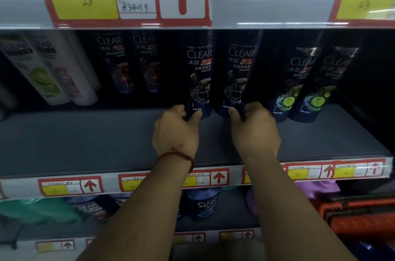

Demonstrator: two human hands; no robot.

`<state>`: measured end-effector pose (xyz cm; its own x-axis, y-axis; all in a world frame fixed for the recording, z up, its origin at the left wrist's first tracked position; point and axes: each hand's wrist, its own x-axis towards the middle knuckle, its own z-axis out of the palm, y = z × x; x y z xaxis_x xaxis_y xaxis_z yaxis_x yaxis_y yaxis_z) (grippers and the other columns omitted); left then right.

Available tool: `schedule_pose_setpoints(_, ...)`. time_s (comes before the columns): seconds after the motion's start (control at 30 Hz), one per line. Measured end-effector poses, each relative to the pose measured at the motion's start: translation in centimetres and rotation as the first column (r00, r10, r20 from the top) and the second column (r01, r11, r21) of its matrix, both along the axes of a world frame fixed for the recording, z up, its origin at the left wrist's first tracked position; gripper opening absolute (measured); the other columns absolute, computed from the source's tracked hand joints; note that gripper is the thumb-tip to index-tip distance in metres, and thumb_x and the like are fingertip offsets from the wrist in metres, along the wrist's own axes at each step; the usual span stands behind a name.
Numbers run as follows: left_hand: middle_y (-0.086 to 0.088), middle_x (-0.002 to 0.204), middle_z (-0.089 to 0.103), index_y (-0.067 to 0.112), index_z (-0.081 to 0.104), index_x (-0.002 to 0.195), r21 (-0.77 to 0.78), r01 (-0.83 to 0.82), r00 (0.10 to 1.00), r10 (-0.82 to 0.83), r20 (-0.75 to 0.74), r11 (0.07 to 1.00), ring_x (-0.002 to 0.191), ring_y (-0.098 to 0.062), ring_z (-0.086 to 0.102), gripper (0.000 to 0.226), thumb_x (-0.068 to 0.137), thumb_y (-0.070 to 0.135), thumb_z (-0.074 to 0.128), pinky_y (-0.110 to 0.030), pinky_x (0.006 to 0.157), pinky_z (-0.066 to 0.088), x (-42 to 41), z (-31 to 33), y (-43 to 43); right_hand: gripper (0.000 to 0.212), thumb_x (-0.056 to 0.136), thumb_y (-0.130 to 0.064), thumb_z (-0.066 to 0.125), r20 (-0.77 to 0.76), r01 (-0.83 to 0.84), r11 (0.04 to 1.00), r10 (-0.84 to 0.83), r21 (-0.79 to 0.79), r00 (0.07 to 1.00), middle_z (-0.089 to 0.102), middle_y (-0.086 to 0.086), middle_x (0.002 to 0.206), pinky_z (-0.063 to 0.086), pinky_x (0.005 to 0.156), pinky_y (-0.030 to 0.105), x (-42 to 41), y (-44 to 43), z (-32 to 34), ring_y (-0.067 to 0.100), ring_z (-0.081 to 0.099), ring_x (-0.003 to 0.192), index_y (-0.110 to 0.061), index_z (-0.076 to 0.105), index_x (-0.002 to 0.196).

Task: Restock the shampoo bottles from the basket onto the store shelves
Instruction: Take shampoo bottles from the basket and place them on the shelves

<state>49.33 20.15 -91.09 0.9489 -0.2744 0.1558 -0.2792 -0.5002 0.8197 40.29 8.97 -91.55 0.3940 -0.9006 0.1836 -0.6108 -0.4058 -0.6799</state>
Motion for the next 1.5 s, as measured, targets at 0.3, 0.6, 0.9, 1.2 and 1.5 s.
schedule_pose_setpoints(0.3, 0.01, 0.108, 0.071, 0.027, 0.072, 0.107, 0.014, -0.017, 1.0, 0.017, -0.013, 1.0, 0.101, -0.017, 0.065, 0.027, 0.088, 0.045, 0.069, -0.029, 0.075, 0.049, -0.2, 0.3, 0.0, 0.033, 0.093, -0.046, 0.064, 0.081, -0.026, 1.0, 0.025, 0.016, 0.996, 0.068, 0.001, 0.11, 0.055, 0.079, 0.044, -0.4, 0.1, 0.3, 0.029, 0.063, 0.103, -0.023, 0.056, 0.116)
schedule_pose_setpoints(0.6, 0.004, 0.118, 0.066, 0.028, 0.069, 0.115, 0.102, -0.007, 0.999, 0.002, 0.048, 0.995, 0.109, -0.021, 0.061, 0.03, 0.092, 0.047, 0.062, -0.034, 0.077, 0.05, 0.6, -0.4, -0.6, 0.028, 0.1, -0.037, 0.055, -0.004, -0.002, 0.999, 0.002, 0.033, 1.0, 0.066, 0.0, 0.118, 0.038, 0.073, 0.034, 0.1, -0.9, 0.2, 0.03, 0.06, 0.109, -0.028, 0.056, 0.126)
schedule_pose_setpoints(0.9, 0.002, 0.113, 0.067, 0.027, 0.07, 0.107, 0.114, -0.015, 0.998, 0.007, 0.064, 0.993, 0.105, -0.022, 0.062, 0.027, 0.09, 0.046, 0.064, -0.038, 0.077, 0.053, 0.7, -0.6, -1.0, 0.024, 0.105, -0.032, 0.045, -0.123, -0.017, 1.0, 0.015, -0.01, 0.992, 0.063, 0.012, 0.116, 0.037, 0.07, 0.036, 0.1, -0.5, 0.7, 0.038, 0.062, 0.102, -0.022, 0.056, 0.124)
schedule_pose_setpoints(1.2, 0.003, 0.116, 0.066, 0.027, 0.069, 0.112, 0.124, -0.006, 0.998, -0.003, 0.07, 0.992, 0.103, -0.02, 0.062, 0.032, 0.089, 0.049, 0.065, -0.033, 0.074, 0.051, 0.7, -0.6, -1.0, 0.026, 0.105, -0.037, 0.043, -0.202, -0.073, 0.997, 0.065, -0.036, 0.977, 0.061, 0.011, 0.119, 0.035, 0.07, 0.036, 0.2, 0.0, 0.8, 0.036, 0.06, 0.106, -0.02, 0.053, 0.122)
schedule_pose_setpoints(1.5, 0.008, 0.117, 0.066, 0.028, 0.068, 0.117, 0.129, -0.014, 0.998, 0.006, 0.062, 0.992, 0.104, -0.017, 0.062, 0.041, 0.085, 0.053, 0.068, -0.033, 0.077, 0.052, 0.9, -0.7, -1.0, 0.036, 0.101, -0.044, 0.048, -0.195, -0.071, 0.997, 0.065, -0.026, 0.979, 0.061, 0.009, 0.124, 0.036, 0.071, 0.035, 0.2, 0.0, 0.6, 0.034, 0.059, 0.112, -0.022, 0.047, 0.13)
